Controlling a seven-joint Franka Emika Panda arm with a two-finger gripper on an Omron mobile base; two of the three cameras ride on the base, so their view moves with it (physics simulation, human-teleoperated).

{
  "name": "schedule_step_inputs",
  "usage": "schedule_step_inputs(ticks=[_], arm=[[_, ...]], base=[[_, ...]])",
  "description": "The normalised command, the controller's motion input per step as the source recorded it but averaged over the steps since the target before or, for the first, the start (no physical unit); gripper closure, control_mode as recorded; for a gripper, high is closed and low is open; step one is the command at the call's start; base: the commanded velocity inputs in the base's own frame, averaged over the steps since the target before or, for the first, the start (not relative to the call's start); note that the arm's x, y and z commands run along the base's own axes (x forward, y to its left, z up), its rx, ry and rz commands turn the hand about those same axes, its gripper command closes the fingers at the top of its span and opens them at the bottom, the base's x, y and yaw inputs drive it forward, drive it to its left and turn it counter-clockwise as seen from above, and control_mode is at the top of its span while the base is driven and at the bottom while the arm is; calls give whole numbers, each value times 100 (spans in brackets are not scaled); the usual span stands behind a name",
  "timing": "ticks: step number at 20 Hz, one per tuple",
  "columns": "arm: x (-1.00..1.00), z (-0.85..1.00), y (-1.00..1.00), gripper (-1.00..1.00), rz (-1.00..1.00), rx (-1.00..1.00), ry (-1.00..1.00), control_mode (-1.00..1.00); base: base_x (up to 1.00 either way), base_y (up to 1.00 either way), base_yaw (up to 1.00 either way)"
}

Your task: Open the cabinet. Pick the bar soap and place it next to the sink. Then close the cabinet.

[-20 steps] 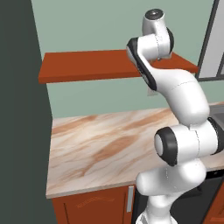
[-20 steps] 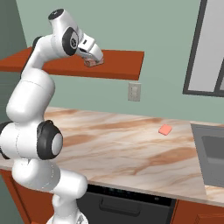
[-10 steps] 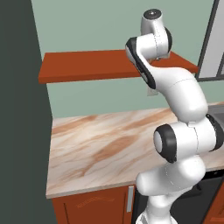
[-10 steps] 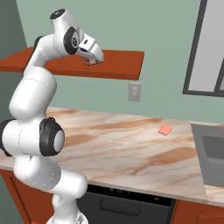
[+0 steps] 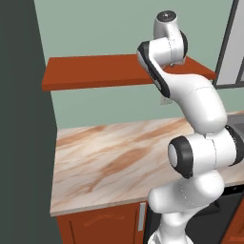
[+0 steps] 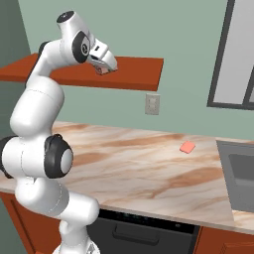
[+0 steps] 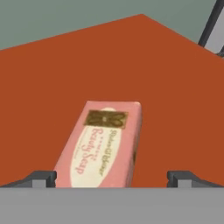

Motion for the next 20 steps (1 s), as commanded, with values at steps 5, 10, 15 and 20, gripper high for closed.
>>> schedule_step_inputs(ticks=[5, 10, 15, 20], arm=[[7, -34, 0, -100, 1, 0, 0, -100], [2, -19, -9, -100, 3, 7, -12, -100], [5, -34, -3, 100, 4, 5, -9, -100], [9, -28, 0, 100, 2, 6, -6, -100]], base=[[0, 0, 0], [0, 0, 0], [0, 0, 0], [0, 0, 0]])
